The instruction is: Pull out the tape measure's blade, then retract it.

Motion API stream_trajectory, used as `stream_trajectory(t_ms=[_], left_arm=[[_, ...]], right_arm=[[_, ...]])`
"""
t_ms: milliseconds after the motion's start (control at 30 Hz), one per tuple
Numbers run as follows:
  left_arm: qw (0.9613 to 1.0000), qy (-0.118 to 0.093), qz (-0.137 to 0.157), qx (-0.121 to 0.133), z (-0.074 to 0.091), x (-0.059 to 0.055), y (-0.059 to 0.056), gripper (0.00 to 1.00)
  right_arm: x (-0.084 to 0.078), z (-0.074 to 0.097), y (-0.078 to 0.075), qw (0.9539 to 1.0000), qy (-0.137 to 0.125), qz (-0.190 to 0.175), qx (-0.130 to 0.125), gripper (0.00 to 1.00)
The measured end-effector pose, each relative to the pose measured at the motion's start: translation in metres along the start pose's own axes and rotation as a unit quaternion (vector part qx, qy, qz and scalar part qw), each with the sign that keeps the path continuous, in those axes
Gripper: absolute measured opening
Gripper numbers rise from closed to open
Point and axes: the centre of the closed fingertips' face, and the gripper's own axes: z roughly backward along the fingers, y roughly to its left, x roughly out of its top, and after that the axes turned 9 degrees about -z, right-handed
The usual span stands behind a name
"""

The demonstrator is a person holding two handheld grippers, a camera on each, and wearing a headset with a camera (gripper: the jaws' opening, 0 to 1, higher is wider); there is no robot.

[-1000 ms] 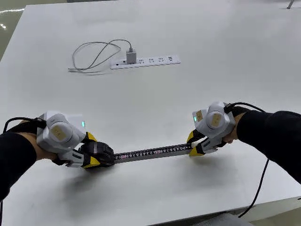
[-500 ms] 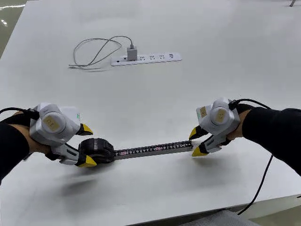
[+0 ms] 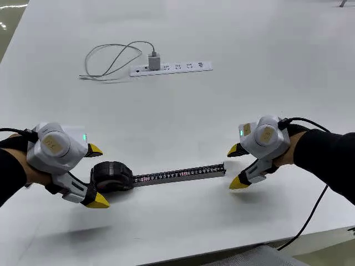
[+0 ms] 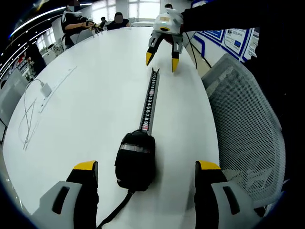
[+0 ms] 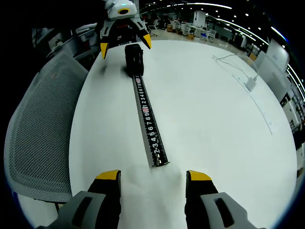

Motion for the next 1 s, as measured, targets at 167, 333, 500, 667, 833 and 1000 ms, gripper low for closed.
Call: stream_trajectory(t_ms=[167,333,500,667,833,1000], left_arm=[[0.9993,-0.008,0.032,0.018,0.001,0.000,0.005,0.91],[0.9980,-0.017,0.051,0.032,0.004,0.000,0.008,0.99],[0.9946,-0.031,0.082,0.055,0.008,-0.001,0.012,0.99],[0.9842,-0.058,0.136,0.098,0.018,-0.006,0.022,0.99],[0.9775,-0.070,0.163,0.115,0.026,-0.019,0.020,0.99],[0.9677,-0.069,0.204,0.132,0.033,-0.035,0.016,0.99]], right_arm=[[0.005,0.004,0.000,0.9995,-0.023,-0.020,-0.008,0.63],[0.010,0.009,0.005,0.9989,-0.034,-0.031,-0.011,0.69],[0.012,0.014,0.007,0.9975,-0.054,-0.039,-0.023,0.75],[0.008,0.019,-0.001,0.9936,-0.078,-0.071,-0.040,0.82],[0.006,0.026,0.000,0.9876,-0.105,-0.108,-0.044,0.91],[0.002,0.034,-0.001,0.9834,-0.117,-0.121,-0.068,0.93]])
